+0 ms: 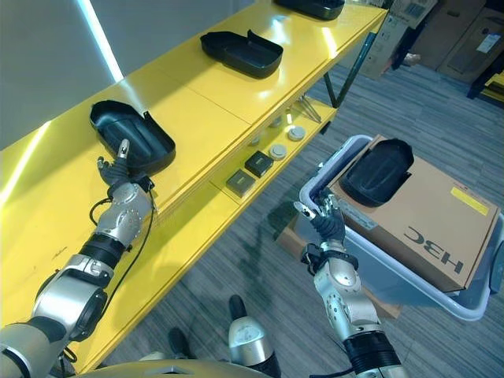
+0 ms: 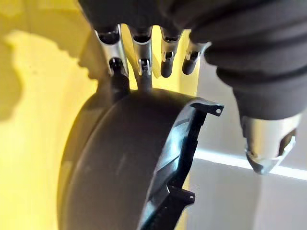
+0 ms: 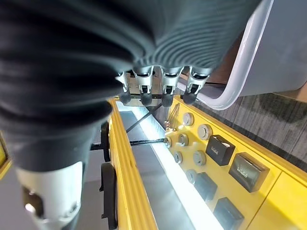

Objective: Move parts from the plastic box to the shelf.

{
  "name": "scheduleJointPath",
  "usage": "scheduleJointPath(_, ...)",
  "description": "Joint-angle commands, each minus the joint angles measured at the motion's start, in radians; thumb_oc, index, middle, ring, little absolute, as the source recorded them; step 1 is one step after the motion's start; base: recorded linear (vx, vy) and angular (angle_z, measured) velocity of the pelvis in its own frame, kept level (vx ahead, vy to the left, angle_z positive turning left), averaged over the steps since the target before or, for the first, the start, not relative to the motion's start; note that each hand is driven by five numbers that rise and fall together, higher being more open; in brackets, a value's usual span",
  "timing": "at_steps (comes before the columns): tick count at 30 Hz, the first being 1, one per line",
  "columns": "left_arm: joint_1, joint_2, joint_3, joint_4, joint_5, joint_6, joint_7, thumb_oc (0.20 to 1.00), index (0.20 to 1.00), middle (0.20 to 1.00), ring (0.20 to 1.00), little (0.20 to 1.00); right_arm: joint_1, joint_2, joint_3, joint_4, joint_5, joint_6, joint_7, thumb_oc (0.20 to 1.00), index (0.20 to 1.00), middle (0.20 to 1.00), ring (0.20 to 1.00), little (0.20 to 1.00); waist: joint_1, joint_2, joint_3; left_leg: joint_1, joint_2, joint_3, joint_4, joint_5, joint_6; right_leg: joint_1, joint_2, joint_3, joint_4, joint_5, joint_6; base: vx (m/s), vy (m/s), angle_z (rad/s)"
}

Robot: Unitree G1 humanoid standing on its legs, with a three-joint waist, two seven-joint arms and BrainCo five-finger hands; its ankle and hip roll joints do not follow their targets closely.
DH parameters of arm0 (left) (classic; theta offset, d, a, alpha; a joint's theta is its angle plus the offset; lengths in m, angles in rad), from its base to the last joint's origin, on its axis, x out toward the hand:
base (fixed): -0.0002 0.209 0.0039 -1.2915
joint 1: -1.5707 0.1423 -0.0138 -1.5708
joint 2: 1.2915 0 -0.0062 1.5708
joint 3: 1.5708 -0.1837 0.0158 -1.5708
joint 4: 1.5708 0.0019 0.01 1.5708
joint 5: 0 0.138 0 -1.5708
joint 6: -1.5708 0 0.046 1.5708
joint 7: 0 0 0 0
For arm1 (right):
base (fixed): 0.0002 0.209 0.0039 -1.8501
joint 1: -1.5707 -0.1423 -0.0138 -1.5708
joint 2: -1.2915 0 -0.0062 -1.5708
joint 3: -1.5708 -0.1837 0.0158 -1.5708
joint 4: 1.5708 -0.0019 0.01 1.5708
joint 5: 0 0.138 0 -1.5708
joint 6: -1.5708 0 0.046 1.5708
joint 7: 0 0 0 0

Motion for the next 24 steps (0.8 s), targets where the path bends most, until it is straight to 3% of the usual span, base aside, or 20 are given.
scheduleJointPath(1, 0.002, 0.051, -0.016, 0.015, 0.2, -0.011, 0.011, 1.0, 1.0, 1.0, 1.0, 1.0, 0.022, -0.017, 0.01, -0.075, 0.007, -0.07, -0.005, 1.0, 1.0, 1.0, 1.0, 1.0, 0.016, -0.014, -0.101, -0.105, 0.078, 0.035, 0.105, 0.023, -0.025, -0.017, -0.026, -0.052, 0.052, -0.1, 0.041, 0.0, 0.02, 0.04)
scheduleJointPath(5, -0.031, 0.091, -0.027, -0.01, 0.332, -0.013, -0.003, 1.0, 1.0, 1.0, 1.0, 1.0, 0.021, -0.024, 0.012, -0.079, 0.012, -0.061, 0.008, 1.0, 1.0, 1.0, 1.0, 1.0, 0.017, -0.008, -0.11, -0.092, 0.073, 0.036, 0.094, 0.022, -0.026, -0.01, -0.026, -0.051, 0.049, -0.102, 0.042, 0.01, 0.032, 0.06)
scheduleJointPath(10, -0.077, 0.143, -0.053, -0.041, 0.452, -0.078, -0.057, 1.0, 1.0, 1.0, 1.0, 1.0, 0.018, -0.033, 0.007, -0.077, 0.014, -0.04, 0.029, 1.0, 1.0, 1.0, 1.0, 1.0, 0.012, 0.0, -0.117, -0.081, 0.067, 0.042, 0.082, 0.018, -0.028, -0.01, -0.028, -0.05, 0.049, -0.105, 0.045, 0.01, 0.022, 0.01)
scheduleJointPath(15, -0.081, 0.176, -0.095, -0.16, 0.428, -0.16, -0.177, 1.0, 1.0, 1.0, 1.0, 1.0, 0.033, -0.027, -0.006, -0.078, -0.006, -0.038, 0.051, 1.0, 1.0, 1.0, 1.0, 1.0, 0.012, 0.008, -0.117, -0.08, 0.058, 0.04, 0.069, 0.016, -0.026, -0.022, -0.03, -0.048, 0.049, -0.105, 0.046, 0.0, 0.017, 0.01)
scheduleJointPath(18, -0.02, 0.168, -0.14, -0.33, 0.365, -0.162, -0.297, 1.0, 1.0, 1.0, 1.0, 1.0, 0.045, -0.019, -0.019, -0.081, -0.011, -0.051, 0.044, 1.0, 1.0, 1.0, 1.0, 1.0, 0.026, 0.008, -0.106, -0.084, 0.053, 0.027, 0.064, 0.016, -0.025, -0.029, -0.032, -0.053, 0.046, -0.101, 0.048, -0.02, 0.001, 0.02)
scheduleJointPath(19, 0.006, 0.162, -0.162, -0.403, 0.332, -0.135, -0.306, 0.645, 0.645, 0.645, 0.645, 0.645, 0.047, -0.014, -0.025, -0.083, -0.012, -0.053, 0.039, 1.0, 1.0, 1.0, 1.0, 1.0, 0.032, 0.007, -0.102, -0.085, 0.053, 0.021, 0.062, 0.016, -0.025, -0.031, -0.032, -0.056, 0.044, -0.098, 0.049, -0.04, -0.032, 0.06)
scheduleJointPath(20, 0.067, 0.142, -0.191, -0.5, 0.295, -0.086, -0.334, 0.2, 0.2, 0.2, 0.2, 0.2, 0.055, -0.006, -0.03, -0.097, -0.014, -0.051, 0.028, 1.0, 1.0, 1.0, 1.0, 1.0, 0.041, 0.004, -0.096, -0.086, 0.052, 0.011, 0.058, 0.014, -0.022, -0.034, -0.031, -0.06, 0.043, -0.096, 0.052, -0.03, -0.033, 0.04)
scheduleJointPath(24, 0.178, 0.111, -0.222, -0.613, 0.256, -0.044, -0.345, 0.2, 0.2, 0.2, 0.2, 0.2, 0.073, -0.001, -0.039, -0.126, -0.018, -0.042, 0.01, 1.0, 1.0, 1.0, 1.0, 1.0, 0.056, -0.003, -0.083, -0.097, 0.054, -0.005, 0.06, 0.013, -0.018, -0.043, -0.029, -0.067, 0.044, -0.094, 0.054, -0.05, -0.041, 0.04)
